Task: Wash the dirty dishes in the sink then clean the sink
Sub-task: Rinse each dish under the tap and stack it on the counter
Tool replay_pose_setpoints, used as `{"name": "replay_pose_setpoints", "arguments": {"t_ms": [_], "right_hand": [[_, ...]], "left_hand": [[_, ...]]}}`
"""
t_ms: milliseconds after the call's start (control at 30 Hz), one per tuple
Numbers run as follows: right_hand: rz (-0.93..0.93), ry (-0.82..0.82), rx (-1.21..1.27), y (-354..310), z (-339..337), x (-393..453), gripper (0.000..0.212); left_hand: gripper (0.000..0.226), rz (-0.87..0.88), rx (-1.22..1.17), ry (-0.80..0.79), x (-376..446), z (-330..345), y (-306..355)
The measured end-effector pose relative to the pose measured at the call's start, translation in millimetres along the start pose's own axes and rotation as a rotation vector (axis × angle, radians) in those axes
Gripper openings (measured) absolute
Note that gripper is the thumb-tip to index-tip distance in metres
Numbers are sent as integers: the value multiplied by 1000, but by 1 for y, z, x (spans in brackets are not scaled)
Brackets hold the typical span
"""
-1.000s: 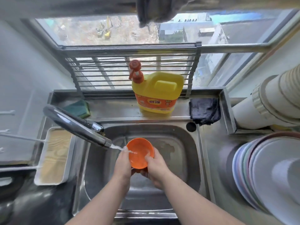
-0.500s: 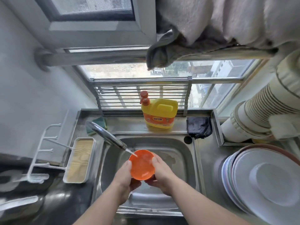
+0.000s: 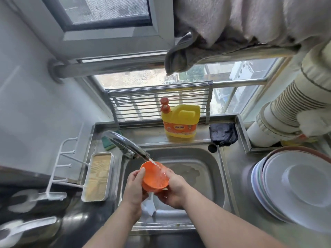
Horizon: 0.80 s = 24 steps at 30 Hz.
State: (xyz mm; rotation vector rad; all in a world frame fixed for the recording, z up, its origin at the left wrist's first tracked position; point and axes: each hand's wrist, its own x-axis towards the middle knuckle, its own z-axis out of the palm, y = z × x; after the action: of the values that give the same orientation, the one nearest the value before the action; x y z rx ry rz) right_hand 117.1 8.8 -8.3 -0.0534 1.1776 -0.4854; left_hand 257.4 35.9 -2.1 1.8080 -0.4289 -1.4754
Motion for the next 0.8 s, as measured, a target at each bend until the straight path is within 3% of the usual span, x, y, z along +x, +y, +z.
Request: {"name": "replay_pose_setpoints", "arguments": {"t_ms": [200,300,467,633,800], "right_hand": [[-74,54,3,3,-3,-10,37],[-177,103,-52,-1,-8,-17,23],[-347,138,-167,-3,-12,-21,49],[-566,359,-613,1,-7,-18,76],[-752,561,-1101,2,2,-7,83]], "left_hand": [[70,-211,59,-139,15,5,-4],[62,-266,3,-202,21,10,-2],[43,-254,-107,-274,32,10,4],[42,-249,-32,-315,33,14,3],[57,-376,-237,-401,43,22,9]]}}
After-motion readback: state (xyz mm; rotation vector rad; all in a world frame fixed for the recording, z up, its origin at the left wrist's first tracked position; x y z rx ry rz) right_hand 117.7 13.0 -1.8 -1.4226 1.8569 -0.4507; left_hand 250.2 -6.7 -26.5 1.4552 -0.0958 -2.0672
